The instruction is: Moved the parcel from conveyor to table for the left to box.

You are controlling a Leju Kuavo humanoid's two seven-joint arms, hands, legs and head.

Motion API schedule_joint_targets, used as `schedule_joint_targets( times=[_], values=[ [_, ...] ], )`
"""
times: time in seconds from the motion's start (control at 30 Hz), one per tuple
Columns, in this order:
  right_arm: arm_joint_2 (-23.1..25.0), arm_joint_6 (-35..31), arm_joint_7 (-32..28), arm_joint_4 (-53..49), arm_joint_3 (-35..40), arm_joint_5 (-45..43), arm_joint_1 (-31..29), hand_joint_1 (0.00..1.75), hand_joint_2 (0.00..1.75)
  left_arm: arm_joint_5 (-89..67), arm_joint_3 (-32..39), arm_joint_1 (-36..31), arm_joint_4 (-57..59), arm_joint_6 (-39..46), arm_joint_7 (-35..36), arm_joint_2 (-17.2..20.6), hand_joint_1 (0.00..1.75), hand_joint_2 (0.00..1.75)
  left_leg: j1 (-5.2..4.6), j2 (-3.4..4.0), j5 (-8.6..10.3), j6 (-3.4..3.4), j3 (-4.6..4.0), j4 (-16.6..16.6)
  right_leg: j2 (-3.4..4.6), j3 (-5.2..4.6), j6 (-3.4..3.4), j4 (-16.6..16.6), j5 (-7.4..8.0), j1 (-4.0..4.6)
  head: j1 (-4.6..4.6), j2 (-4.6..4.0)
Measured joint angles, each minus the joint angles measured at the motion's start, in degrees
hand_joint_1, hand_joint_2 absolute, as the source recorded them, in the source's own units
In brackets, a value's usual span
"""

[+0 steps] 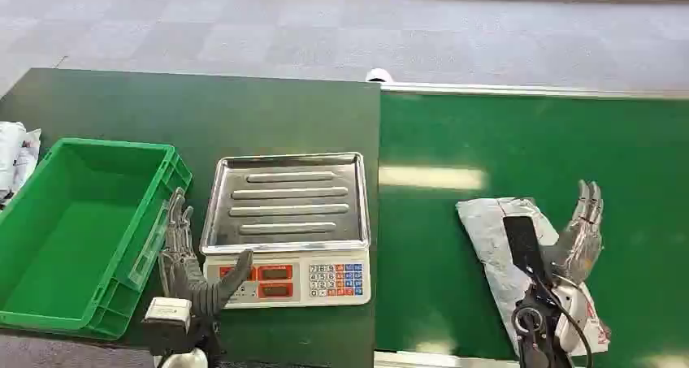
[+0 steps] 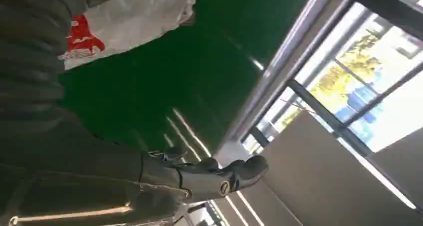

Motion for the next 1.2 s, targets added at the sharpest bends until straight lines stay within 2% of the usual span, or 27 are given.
schedule_joint_targets(
  times=[0.1, 0.23, 0.43, 0.53, 0.57, 0.6, 0.93, 1.03, 1.2],
  values=[
    [-0.87, 4.77, 4.70, 5.05, -2.12, 0.26, -2.24, 0.00, 1.75, -0.74, 0.00, -0.84, -0.79, -0.77, 1.55, 0.09, 0.00, 1.75, 0.00, 0.02, -0.01, 0.00, -0.02, 0.00, 0.00, -0.02, 0.00, 0.00, 0.00, 0.00, 0.00, 0.00],
    [-1.84, 14.98, 12.15, 13.66, -3.65, 1.29, -5.14, 0.00, 1.75, -1.11, 0.07, -2.13, -1.00, -1.73, 3.04, -0.04, 0.00, 1.75, 0.00, 0.00, -0.01, 0.00, -0.02, 0.00, 0.00, -0.02, 0.00, 0.00, 0.00, 0.00, 0.02, 0.00],
    [-2.25, 16.65, 13.61, 21.18, -4.13, 1.96, -6.46, 0.00, 1.75, -1.29, 0.13, -2.75, -1.00, -2.08, 3.28, -0.48, 0.00, 1.75, 0.00, 0.01, -0.01, 0.00, -0.03, 0.00, 0.00, -0.04, 0.00, 0.00, 0.00, 0.00, 0.00, 0.00],
    [-2.32, 19.65, 17.68, 23.84, -4.13, 5.14, -7.65, 0.00, 1.75, -1.44, 0.35, -3.03, -0.98, -2.14, 3.61, -0.92, 0.00, 1.75, 0.00, 0.00, -0.01, 0.00, -0.03, 0.00, -0.01, -0.04, 0.00, 0.00, -0.01, 0.00, 0.00, 0.00],
    [-2.32, 20.68, 18.53, 24.96, -4.08, 5.95, -8.11, 1.43, 1.75, -1.46, 0.59, -3.15, -1.00, -2.14, 3.65, -1.23, 0.00, 1.75, 0.00, 0.00, -0.01, 0.00, -0.03, 0.00, -0.01, -0.04, 0.00, 0.00, -0.01, 0.00, 0.00, 0.00],
    [-2.27, 21.52, 19.16, 25.93, -4.00, 6.79, -8.58, 1.75, 1.75, -1.46, 0.76, -3.30, -0.98, -2.14, 3.74, -1.51, 0.00, 1.75, 0.00, 0.00, -0.01, 0.00, -0.02, 0.00, -0.01, -0.03, 0.00, 0.00, -0.01, 0.00, 0.00, 0.00],
    [-2.23, 21.99, 20.02, 28.54, -3.58, 9.03, -10.66, 1.75, 1.75, -2.34, 1.99, -4.10, -0.92, -2.84, 5.03, -2.71, 0.00, 1.75, 0.00, 0.03, -0.01, 0.00, 0.24, 0.00, 0.00, 0.25, 0.00, -0.01, -0.01, 0.00, -0.02, 0.00],
    [-1.82, 15.64, 16.09, 26.17, -3.65, 7.13, -9.64, 1.75, 1.75, -2.03, 2.34, -3.79, -1.09, -2.32, 5.03, -2.71, 0.00, 1.75, 0.00, 0.00, -0.01, 0.00, 0.21, 0.00, 0.00, 0.23, 0.00, 0.00, -0.01, 0.00, 0.00, 0.00],
    [0.13, 5.71, 6.21, 15.55, -3.39, 3.66, -7.18, 1.75, 1.75, -0.74, 2.71, -2.51, -2.23, -2.08, 3.76, -2.71, 0.00, 1.75, 0.01, -0.01, -0.01, 0.00, 0.10, 0.00, -0.02, 0.14, 0.00, 0.01, -0.02, 0.02, 0.00, 0.00]
  ],
)
